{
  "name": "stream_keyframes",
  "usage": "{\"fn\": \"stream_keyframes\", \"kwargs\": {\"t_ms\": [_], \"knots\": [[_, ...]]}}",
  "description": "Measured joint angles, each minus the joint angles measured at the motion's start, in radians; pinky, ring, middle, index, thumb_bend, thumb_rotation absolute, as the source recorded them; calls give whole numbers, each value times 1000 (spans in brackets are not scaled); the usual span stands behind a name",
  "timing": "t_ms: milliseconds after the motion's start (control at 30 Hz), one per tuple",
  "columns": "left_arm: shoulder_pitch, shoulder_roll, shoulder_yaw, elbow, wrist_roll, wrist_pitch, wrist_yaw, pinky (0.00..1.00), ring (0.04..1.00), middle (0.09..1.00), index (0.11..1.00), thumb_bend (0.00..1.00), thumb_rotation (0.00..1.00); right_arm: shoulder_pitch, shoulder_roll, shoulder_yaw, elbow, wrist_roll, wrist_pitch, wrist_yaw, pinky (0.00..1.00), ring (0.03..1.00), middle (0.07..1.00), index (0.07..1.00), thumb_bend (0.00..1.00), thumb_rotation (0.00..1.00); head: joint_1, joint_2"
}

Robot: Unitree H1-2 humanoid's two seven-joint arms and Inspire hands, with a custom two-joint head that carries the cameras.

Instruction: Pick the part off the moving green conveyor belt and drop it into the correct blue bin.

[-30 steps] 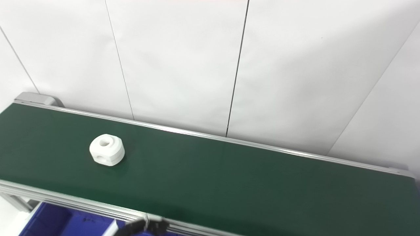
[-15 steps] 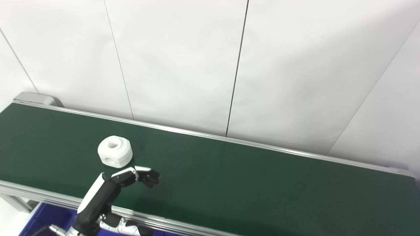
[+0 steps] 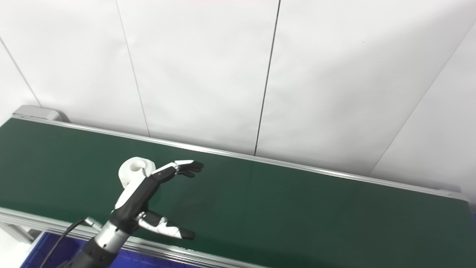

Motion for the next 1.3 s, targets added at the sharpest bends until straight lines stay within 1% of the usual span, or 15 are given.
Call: {"fn": "stream_keyframes", "kwargs": {"t_ms": [67,133,200,233,267,333,367,567,633,733,800,933,1067,1200,1300], "knots": [[-26,-1,20,15,10,0,-31,744,801,832,809,817,242,0,-2,-7,-6,0,0,1,780,813,828,897,844,374,9,20],[-63,-1,36,39,20,1,-66,736,797,834,811,818,238,0,-3,-18,-13,0,0,12,783,816,829,899,839,384,9,20],[-87,-1,48,50,30,2,-91,746,805,842,818,820,241,0,-3,-29,-22,0,0,29,788,818,833,902,832,384,12,52],[-97,-2,55,57,42,5,-107,751,809,845,820,821,243,2,-3,-33,-26,0,0,34,790,818,834,902,830,383,12,52],[-108,-2,61,62,54,21,-120,757,820,852,827,826,255,4,-2,-36,-28,0,0,39,803,823,840,905,822,389,12,64],[-129,-1,73,74,83,54,-149,764,830,857,833,831,248,13,-1,-51,-39,-3,0,57,807,826,844,907,818,398,12,67],[-138,0,79,81,88,64,-162,766,834,859,836,833,248,17,-1,-57,-45,-4,0,66,806,828,846,908,815,400,17,83],[-171,3,95,101,141,164,-235,743,840,875,859,857,219,27,-2,-68,-65,0,0,85,806,832,856,911,805,401,28,95],[-181,6,95,114,162,185,-254,741,844,882,867,862,230,28,-4,-71,-70,4,0,90,801,828,852,906,811,411,41,110],[-204,16,96,136,207,230,-280,743,848,887,870,878,233,28,-7,-75,-70,3,0,90,800,827,851,905,819,419,48,115],[-216,24,97,140,236,264,-290,746,853,891,872,889,222,27,-10,-75,-71,4,0,89,788,820,849,901,824,416,40,107],[-244,28,98,188,262,286,-301,764,863,896,872,904,195,26,-15,-73,-71,19,0,89,793,825,854,904,829,447,40,107],[-249,28,96,219,284,306,-311,788,876,902,871,912,179,27,-19,-74,-70,18,-1,89,800,828,848,906,837,434,44,107],[-263,31,90,273,326,323,-312,806,882,913,874,945,143,27,-21,-73,-70,19,-1,88,795,820,846,900,845,443,48,106],[-271,39,74,291,385,368,-321,822,895,933,885,957,120,27,-22,-72,-70,23,-1,87,792,818,848,900,848,453,48,104]]}}
